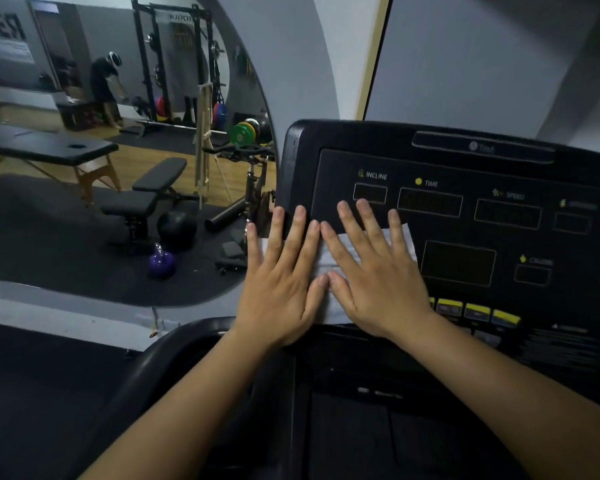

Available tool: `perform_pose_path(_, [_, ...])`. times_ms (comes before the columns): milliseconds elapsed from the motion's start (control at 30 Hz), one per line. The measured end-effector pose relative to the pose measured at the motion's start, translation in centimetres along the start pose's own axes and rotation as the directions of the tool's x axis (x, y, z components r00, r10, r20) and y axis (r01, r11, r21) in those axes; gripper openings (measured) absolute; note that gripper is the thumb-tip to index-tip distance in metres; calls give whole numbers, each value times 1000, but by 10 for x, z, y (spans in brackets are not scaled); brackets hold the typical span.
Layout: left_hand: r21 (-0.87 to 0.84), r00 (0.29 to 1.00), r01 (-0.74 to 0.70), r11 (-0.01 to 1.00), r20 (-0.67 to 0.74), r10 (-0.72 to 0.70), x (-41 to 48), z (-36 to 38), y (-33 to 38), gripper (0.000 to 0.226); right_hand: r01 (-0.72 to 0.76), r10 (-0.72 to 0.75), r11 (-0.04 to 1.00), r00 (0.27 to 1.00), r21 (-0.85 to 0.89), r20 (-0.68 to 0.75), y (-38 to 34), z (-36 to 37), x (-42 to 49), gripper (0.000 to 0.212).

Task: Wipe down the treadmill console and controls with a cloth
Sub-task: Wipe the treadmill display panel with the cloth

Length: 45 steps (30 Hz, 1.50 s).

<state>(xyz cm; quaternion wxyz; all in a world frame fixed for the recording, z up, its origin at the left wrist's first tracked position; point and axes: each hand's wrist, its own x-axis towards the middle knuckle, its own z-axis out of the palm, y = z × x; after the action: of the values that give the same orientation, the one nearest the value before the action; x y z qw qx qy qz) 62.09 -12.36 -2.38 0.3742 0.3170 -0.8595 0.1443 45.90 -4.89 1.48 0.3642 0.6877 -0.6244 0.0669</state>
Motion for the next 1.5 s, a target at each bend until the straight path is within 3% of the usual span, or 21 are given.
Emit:
perform_pose_path(267, [80,986,-163,983,40,160,-39,3,11,73,55,-56,998,997,18,48,-6,9,-48,69])
perform_pose_path(667, [187,970,-86,979,239,40,-32,-5,44,103,-11,6,999,992,43,123,33,2,-97,69])
perform_pose_path(767, [192,979,-124,973,185,89,-22,-22,54,101,-58,55,978,998,201,20,27,-12,-104,65])
perform_pose_path(867, [74,971,-240,968,9,240,-37,-35,67,74,-71,130,941,979,330,-160,16,-27,-128,43])
perform_pose_path(933, [-12,959,-280,960,46,280,-55,-28,77,67,-103,131,945,989,312,-70,14,-26,-143,42])
perform_pose_path(1033, [-15,947,-212,977,242,210,-67,-7,90,72,-137,95,959,980,247,176,22,-16,-156,58])
perform_pose_path(1100, [-17,928,-190,982,324,185,-64,-1,98,76,-98,45,974,967,203,250,30,-14,-165,63])
perform_pose_path(1500, [-112,892,-239,965,366,263,-36,17,179,58,-118,47,966,955,229,292,109,-16,-239,56])
